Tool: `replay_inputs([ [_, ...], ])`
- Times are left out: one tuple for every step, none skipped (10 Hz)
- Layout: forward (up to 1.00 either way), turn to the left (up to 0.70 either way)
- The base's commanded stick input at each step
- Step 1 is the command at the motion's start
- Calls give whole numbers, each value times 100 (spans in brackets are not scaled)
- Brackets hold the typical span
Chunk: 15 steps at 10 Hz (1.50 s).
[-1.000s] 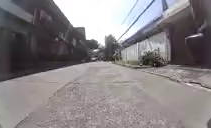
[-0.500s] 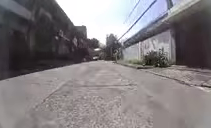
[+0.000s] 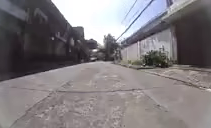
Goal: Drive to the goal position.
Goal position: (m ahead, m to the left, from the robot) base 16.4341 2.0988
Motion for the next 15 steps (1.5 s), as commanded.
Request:
replay_inputs([
  [70,-35],
  [70,-35],
  [70,-35],
  [70,-35],
  [70,-24],
  [70,0],
  [70,0],
  [70,0],
  [70,0],
  [70,0],
  [70,1],
  [70,2],
  [70,8],
  [70,18],
  [70,26],
])
